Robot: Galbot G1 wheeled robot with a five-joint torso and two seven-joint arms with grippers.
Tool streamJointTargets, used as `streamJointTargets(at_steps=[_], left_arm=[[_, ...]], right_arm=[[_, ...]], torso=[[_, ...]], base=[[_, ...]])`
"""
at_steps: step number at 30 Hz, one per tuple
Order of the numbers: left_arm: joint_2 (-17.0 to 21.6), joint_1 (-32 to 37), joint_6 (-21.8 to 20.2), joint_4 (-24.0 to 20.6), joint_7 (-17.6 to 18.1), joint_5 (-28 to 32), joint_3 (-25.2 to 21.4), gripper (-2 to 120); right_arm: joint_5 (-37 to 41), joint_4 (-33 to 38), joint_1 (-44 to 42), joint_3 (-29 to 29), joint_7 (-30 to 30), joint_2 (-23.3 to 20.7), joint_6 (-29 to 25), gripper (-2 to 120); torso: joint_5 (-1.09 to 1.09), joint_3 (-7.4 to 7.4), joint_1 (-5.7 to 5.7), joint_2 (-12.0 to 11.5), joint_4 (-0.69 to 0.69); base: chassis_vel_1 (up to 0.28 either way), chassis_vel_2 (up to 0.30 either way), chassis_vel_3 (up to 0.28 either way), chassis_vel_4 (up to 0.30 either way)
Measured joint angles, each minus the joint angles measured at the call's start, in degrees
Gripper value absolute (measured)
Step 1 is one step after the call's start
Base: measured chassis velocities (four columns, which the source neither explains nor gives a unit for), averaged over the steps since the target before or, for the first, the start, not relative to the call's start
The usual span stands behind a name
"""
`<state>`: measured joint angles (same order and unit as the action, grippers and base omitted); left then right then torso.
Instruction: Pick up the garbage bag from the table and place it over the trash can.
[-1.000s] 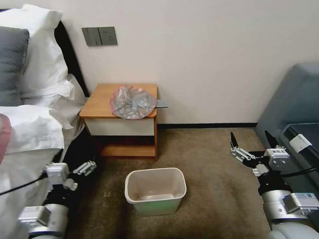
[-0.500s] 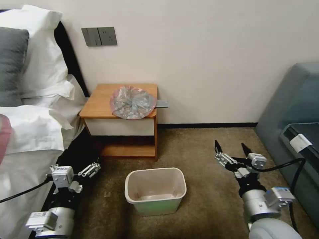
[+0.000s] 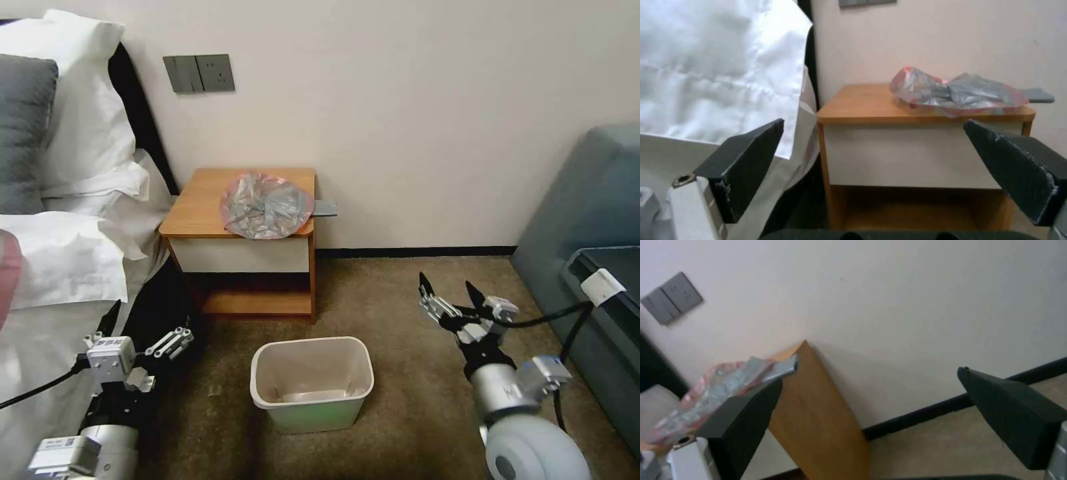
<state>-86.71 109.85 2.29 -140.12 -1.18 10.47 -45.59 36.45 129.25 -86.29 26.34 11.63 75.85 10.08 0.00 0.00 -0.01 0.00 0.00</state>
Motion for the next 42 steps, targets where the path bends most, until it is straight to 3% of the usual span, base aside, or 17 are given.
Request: streamJointTargets(at_steps=[16,25,34,42], left_arm=[[0.2,0.2,0.03,-0.66,-0.09,0.19,-0.63,100],[-0.04,1.05,0.25,-1.14,-0.17,0.26,-1.42,100],[-0.58,1.99,1.07,-1.99,-0.82,0.44,-2.2,100],[-1.09,2.95,1.54,-2.38,-0.96,0.44,-2.62,100]], right_arm=[[22.63,-9.07,16.18,-5.33,3.57,-4.94,1.33,100],[24.85,-10.18,17.84,-6.0,4.01,-5.29,1.45,100],[30.7,-25.09,33.28,-13.85,7.59,0.79,2.18,100],[31.27,-26.63,34.83,-14.66,8.01,1.41,2.26,100]], torso=[[0.01,0.0,0.0,0.0,0.01],[0.0,0.0,0.01,0.0,-0.01],[0.0,0.01,0.01,0.0,0.04],[0.0,0.0,0.01,0.0,-0.01]], base=[[0.0,0.0,0.0,0.0],[0.0,0.0,0.0,0.0],[0.0,0.0,0.0,0.0],[0.0,0.0,0.0,0.0]])
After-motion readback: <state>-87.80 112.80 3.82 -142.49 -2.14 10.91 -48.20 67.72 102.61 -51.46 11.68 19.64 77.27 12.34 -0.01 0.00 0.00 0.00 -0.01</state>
